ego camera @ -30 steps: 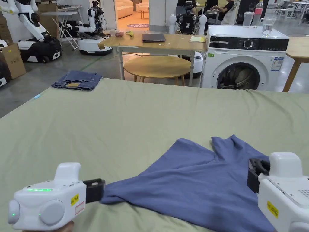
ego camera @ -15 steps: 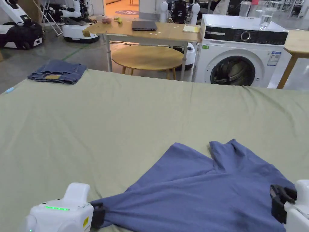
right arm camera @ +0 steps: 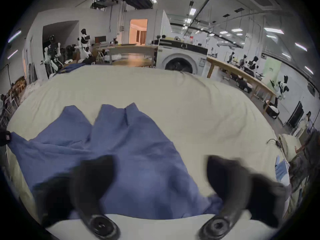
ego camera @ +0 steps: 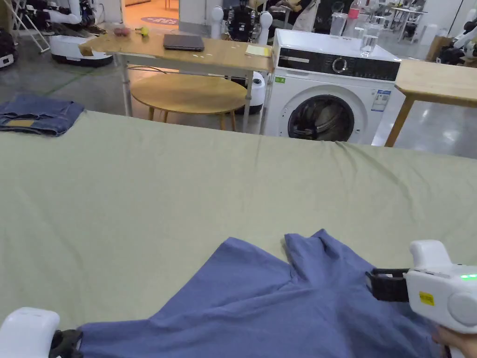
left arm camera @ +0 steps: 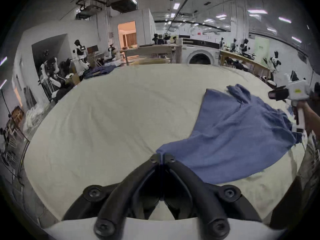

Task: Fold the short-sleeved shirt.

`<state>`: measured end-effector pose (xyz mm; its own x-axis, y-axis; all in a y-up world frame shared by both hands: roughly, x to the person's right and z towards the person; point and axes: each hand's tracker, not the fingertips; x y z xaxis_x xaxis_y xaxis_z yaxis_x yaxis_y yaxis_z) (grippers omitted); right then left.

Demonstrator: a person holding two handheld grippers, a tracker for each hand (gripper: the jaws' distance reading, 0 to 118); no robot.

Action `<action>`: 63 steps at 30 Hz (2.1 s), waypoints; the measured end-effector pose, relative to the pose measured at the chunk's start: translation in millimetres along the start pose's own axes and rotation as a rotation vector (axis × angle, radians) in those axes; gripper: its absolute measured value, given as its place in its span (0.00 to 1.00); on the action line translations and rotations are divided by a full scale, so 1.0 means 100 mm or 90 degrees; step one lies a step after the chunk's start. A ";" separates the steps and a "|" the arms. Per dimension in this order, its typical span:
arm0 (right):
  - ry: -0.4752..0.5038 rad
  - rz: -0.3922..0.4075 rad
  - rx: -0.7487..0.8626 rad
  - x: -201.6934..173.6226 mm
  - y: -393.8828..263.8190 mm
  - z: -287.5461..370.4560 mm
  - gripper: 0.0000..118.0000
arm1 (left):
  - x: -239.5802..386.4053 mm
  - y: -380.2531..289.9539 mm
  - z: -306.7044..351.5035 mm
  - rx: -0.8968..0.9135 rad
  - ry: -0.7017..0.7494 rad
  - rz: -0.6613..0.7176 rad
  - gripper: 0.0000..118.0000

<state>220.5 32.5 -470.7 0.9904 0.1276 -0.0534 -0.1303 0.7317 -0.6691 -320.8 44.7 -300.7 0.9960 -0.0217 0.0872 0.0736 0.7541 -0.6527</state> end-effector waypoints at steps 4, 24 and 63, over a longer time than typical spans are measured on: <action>0.036 -0.014 -0.049 0.08 0.15 -0.51 1.00 | 0.00 -0.01 -0.09 -0.009 0.010 0.005 0.00; 0.060 -0.013 0.125 -0.24 0.10 1.03 0.01 | 0.12 0.18 -0.05 0.050 0.001 0.027 0.00; -0.085 -0.072 0.502 0.86 2.83 3.20 0.01 | 0.55 4.14 1.09 0.359 0.153 -0.036 0.00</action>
<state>253.9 465.4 -427.5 0.9922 0.0668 0.1050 -0.0731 0.9957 0.0577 -241.1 426.8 -484.2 0.9799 -0.1697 -0.1048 0.1534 0.9771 -0.1477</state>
